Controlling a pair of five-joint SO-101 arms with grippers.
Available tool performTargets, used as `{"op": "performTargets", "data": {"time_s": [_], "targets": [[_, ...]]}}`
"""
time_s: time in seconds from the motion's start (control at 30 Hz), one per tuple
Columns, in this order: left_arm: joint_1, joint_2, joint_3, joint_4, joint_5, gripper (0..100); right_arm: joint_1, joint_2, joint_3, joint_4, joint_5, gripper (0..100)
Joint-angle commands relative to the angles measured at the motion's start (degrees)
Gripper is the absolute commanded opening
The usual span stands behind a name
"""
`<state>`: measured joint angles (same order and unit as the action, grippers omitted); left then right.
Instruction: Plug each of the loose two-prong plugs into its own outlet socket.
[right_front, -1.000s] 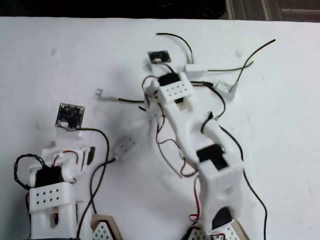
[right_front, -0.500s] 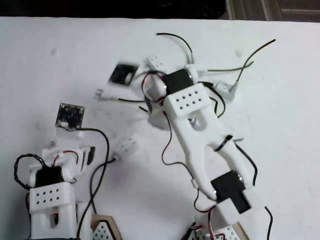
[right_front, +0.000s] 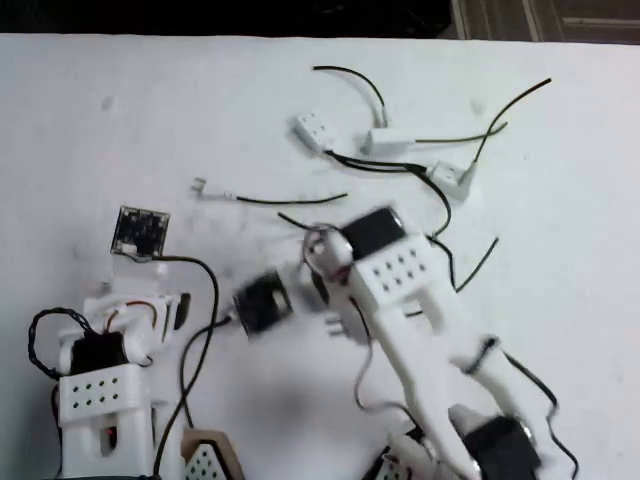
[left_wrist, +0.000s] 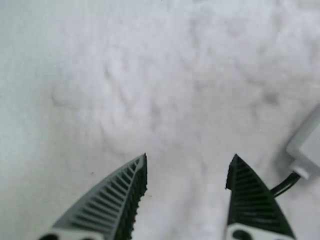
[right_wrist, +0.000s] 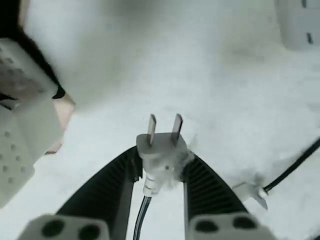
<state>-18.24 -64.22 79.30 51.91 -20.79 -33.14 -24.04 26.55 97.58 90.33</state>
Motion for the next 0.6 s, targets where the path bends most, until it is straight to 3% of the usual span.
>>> {"op": "performTargets", "data": {"time_s": [0.0, 0.2, 0.33, 0.43, 0.57], "targets": [[-0.2, -1.1, -0.2, -1.2, 0.4, 26, -0.6, -7.8, 6.0, 0.5, 8.4, 1.7], [-0.2, -1.1, -0.2, -1.2, 0.4, 26, -0.4, -11.3, 11.3, -0.1, 17.8, 1.7], [-0.1, -1.1, -0.2, -1.2, 0.4, 26, -0.3, -8.9, 11.5, -4.7, 20.1, 1.7], [-0.1, -1.1, -0.2, -1.2, 0.4, 26, -0.2, -5.7, 11.6, -10.2, 17.8, 1.8], [-0.1, -1.1, -0.2, -1.2, 0.4, 26, -0.2, -3.8, 11.4, -13.9, 5.7, 10.3]]}}
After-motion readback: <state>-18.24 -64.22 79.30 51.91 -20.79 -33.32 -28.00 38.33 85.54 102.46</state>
